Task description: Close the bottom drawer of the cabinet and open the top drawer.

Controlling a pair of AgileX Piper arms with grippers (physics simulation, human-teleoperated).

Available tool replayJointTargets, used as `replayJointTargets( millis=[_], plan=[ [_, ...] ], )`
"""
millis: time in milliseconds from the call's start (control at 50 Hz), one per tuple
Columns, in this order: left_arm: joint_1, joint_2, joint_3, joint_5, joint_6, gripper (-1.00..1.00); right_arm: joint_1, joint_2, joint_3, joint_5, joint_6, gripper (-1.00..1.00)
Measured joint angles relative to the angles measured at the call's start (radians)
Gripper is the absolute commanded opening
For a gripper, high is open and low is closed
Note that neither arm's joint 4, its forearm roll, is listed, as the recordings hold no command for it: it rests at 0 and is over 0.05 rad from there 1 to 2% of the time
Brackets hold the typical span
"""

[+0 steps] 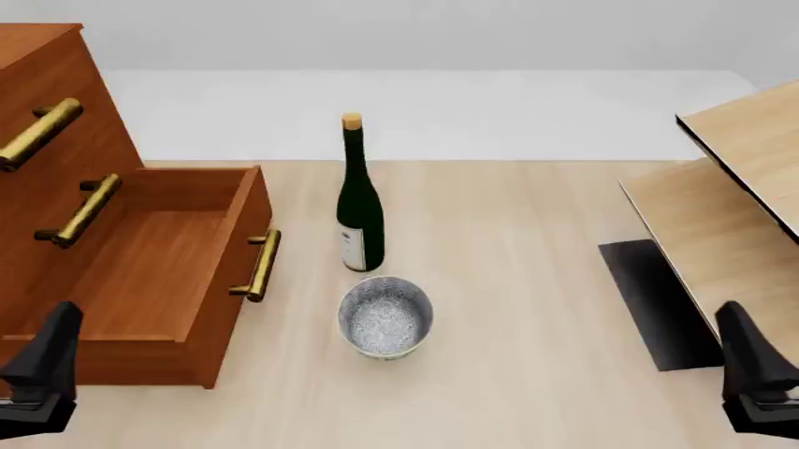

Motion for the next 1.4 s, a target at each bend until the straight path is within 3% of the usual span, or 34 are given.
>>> replayJointTargets(
  millis=[600,900,1140,1400],
  plan=[
    [-0.024,0.097,-0.024,-0.063,0.021,1.00,0.000,0.012,0.000,-0.003,-0.004,1.00],
    [-0.093,0.304,-0.157,-0.138,0.010,1.00,-0.001,0.018,0.000,-0.007,-0.002,1.00],
    [-0.175,0.513,-0.265,-0.175,-0.037,1.00,-0.001,0.022,0.000,-0.011,0.002,1.00],
    [-0.260,0.693,-0.401,-0.147,-0.119,1.00,-0.001,0.041,-0.002,-0.026,0.012,1.00]
  ],
)
